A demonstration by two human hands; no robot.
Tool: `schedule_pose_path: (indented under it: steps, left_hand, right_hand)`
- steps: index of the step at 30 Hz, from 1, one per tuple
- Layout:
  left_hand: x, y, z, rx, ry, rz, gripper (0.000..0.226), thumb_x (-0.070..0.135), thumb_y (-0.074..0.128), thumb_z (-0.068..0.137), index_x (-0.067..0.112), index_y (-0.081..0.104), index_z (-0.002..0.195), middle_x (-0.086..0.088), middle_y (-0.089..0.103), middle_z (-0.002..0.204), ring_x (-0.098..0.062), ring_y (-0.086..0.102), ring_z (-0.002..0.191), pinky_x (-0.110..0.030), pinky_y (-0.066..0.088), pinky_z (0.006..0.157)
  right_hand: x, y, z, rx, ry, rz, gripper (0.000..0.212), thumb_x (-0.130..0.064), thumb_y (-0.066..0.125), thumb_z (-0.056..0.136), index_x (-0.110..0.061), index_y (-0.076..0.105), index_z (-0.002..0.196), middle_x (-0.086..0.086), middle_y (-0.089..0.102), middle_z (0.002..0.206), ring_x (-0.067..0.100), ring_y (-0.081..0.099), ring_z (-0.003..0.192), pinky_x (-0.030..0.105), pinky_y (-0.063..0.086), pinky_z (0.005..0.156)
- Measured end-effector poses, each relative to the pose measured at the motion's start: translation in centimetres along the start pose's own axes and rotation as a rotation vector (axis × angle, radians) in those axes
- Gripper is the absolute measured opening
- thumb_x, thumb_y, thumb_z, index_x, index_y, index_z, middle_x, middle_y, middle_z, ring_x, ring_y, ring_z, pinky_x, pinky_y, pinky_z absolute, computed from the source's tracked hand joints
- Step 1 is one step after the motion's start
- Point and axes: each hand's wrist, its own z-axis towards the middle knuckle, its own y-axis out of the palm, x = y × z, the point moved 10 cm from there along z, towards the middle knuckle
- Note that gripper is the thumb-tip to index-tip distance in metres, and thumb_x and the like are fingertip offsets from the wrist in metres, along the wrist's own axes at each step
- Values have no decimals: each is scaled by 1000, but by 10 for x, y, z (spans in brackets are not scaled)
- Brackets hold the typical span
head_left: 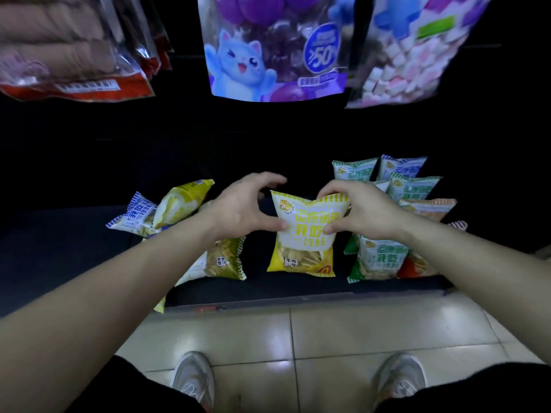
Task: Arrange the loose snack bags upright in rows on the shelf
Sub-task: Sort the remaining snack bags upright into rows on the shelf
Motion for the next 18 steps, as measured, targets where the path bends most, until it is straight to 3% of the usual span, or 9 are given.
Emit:
schedule_pose_path:
  steps: [3, 5, 8, 11, 15, 18]
  left_hand:
    - [21, 30, -4, -102, 2, 104, 79, 43, 91, 60, 35, 55, 130, 16, 65, 103, -2, 63, 96, -21, 53, 81]
    - [27, 38, -3, -80, -14, 166, 72, 46, 91, 59, 34, 59, 122, 14, 66, 97, -4, 63, 90, -24, 54, 77]
    - [26, 48, 5, -60, -33, 164, 65, 49, 91, 53, 36, 60, 108, 11, 65, 97, -9, 62, 89, -32, 55, 77]
    - [23, 54, 15, -31, -40, 122, 63, 49, 92, 51, 37, 58, 103, 10, 64, 98, -11, 62, 87, -28, 52, 68]
    - [9, 54, 41, 66, -99, 143, 60, 46, 93, 54, 33, 57, 101, 9, 63, 96, -4, 62, 77, -24, 52, 62]
    - [-11, 56, 69, 135, -159, 149, 63, 50, 92, 53, 36, 55, 102, 5, 61, 102, -8, 61, 82, -24, 49, 66]
  right_hand:
    - [1, -2, -22, -2, 13, 42, 54, -29, 91, 69, -33, 61, 113, -11, 61, 113, 12, 59, 101, 33, 53, 76]
    - [3, 1, -29, -6, 12, 38, 54, -29, 92, 67, -35, 61, 111, -13, 59, 112, 12, 57, 100, 34, 52, 78]
    - [9, 1, -32, 3, 11, 40, 56, -30, 92, 66, -34, 62, 113, -14, 58, 115, 11, 54, 105, 34, 49, 84]
    - [20, -1, -32, 17, 5, 24, 65, -32, 91, 69, -32, 58, 125, -12, 54, 122, 12, 51, 112, 31, 45, 87]
    - [58, -15, -31, 36, 69, -45, 87, -45, 80, 80, -34, 30, 151, -4, 41, 147, 16, 50, 125, 35, 46, 94]
    - [112, -28, -30, 26, 215, -102, 77, -50, 68, 89, -28, 30, 152, 2, 41, 146, 22, 52, 122, 39, 47, 96]
